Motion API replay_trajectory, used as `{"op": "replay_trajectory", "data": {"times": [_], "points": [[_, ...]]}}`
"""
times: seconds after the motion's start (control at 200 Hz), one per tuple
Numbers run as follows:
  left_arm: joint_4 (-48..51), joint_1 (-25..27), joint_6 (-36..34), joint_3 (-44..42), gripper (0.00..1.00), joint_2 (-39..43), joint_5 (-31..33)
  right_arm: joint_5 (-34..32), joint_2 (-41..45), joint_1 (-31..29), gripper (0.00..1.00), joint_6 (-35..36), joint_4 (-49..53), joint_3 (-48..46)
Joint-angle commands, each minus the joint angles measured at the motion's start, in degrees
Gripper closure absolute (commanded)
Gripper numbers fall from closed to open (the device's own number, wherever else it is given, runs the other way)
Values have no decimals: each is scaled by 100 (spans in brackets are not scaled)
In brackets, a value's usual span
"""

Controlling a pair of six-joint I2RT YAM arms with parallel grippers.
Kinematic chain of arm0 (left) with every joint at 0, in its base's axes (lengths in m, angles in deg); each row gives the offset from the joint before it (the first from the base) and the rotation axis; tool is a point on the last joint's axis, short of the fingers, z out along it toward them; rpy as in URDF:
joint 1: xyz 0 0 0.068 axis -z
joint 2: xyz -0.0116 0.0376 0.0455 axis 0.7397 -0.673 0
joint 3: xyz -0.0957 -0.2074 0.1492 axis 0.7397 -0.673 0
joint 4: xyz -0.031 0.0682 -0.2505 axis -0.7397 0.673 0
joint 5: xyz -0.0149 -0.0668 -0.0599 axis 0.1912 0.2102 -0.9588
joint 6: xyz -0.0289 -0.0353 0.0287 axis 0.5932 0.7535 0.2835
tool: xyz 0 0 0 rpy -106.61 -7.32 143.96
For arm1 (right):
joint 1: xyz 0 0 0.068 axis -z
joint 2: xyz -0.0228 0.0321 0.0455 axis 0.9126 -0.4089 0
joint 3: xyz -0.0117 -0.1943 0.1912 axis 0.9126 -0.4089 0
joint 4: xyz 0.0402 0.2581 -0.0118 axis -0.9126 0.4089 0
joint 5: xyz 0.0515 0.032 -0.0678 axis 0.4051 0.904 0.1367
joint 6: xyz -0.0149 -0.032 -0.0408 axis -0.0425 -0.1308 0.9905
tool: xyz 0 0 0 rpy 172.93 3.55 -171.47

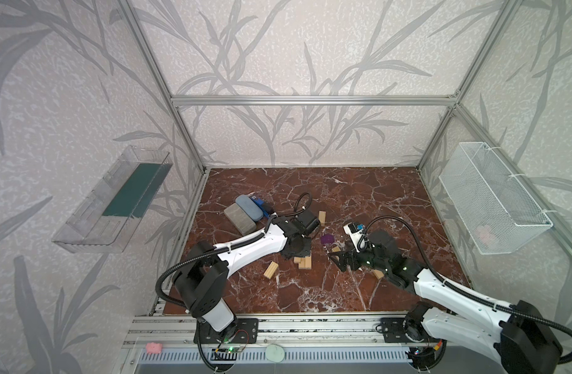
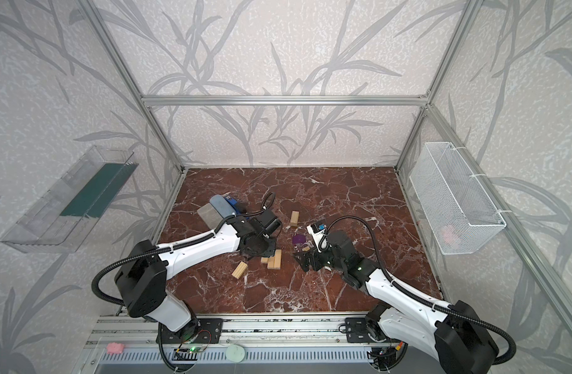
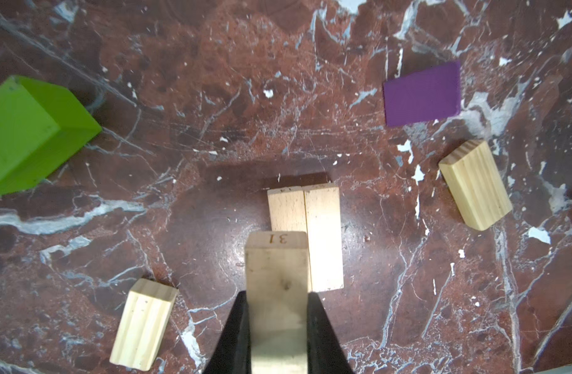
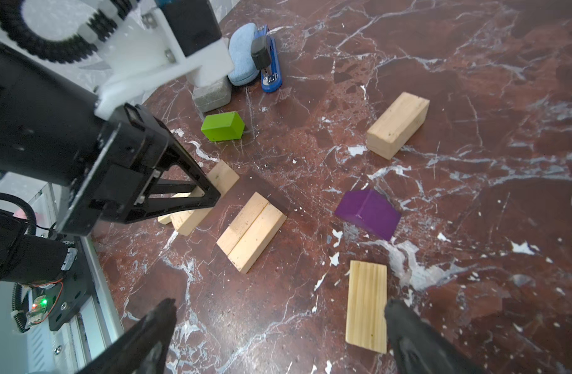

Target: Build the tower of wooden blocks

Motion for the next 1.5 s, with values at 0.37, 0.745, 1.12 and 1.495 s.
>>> {"op": "replay_trajectory", "data": {"times": [0.37, 0.745, 1.12, 1.495], "points": [[-343, 298, 581, -100, 80, -300, 518, 278, -164, 15, 1, -61, -481, -399], [-420, 307, 554, -100, 80, -531, 651, 123, -146, 15, 1, -61, -544, -376], [-531, 325, 554, -31, 81, -742, 663, 156, -147, 17, 1, -53, -605, -381], [-542, 351, 537, -26, 81, -896, 618, 136, -111, 18, 1, -52, -589, -381]]}}
